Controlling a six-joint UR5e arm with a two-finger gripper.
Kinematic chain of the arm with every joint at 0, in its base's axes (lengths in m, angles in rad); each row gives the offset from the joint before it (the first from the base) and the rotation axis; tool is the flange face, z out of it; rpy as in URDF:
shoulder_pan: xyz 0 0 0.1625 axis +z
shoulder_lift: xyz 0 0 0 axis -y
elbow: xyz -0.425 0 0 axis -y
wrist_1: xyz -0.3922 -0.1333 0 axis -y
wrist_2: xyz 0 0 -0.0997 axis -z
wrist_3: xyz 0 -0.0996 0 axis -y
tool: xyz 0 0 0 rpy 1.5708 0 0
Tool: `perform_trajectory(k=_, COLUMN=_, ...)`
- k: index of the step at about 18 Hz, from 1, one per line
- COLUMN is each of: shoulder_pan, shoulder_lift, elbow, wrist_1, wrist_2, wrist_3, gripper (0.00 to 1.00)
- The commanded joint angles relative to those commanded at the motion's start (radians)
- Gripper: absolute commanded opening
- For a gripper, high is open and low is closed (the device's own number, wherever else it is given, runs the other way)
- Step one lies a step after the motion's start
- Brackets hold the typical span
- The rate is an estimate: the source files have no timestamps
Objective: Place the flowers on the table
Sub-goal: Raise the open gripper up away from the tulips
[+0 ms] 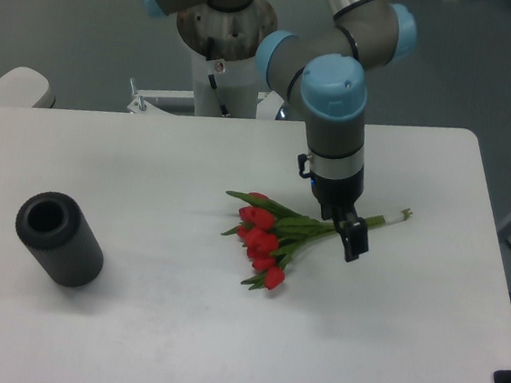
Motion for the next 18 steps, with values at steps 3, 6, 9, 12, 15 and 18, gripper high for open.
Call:
perform_trajectory(k=3, shoulder_pan=-0.038, shoulder_lift=-0.034, elbow=0.080, wrist_1=-0.043, wrist_2=-0.003, wrist_3=-0.083, gripper=0.99)
perform_trajectory(k=6, shoulder_pan=-0.057, shoulder_lift=-0.058, elbow=0.158, wrist_1=-0.113, wrist_2=-0.024, wrist_3=-0.169, gripper=0.99)
perform_trajectory(k=9, shoulder_pan=-0.058, shoulder_lift=-0.081, elbow=0.242, wrist_1=-0.178, wrist_2=-0.087, wrist_3=-0.238, gripper=0.99)
perform_trajectory(k=12, shoulder_pan=-0.058, shoulder_lift=-0.103, elbow=0.314, wrist_1=-0.251, wrist_2=-0.158, wrist_3=-0.246, gripper=0.99)
perform_trajectory(k=15, shoulder_pan=-0.060, shoulder_lift=-0.130, elbow=0.379, wrist_1=-0.297, wrist_2=-0.163, wrist_3=-0.246, gripper=0.99)
perform_trajectory(k=18, shoulder_pan=-0.077, shoulder_lift=-0.146, elbow=0.408, wrist_1=-0.305, wrist_2=-0.164, wrist_3=-0.244, gripper=0.99)
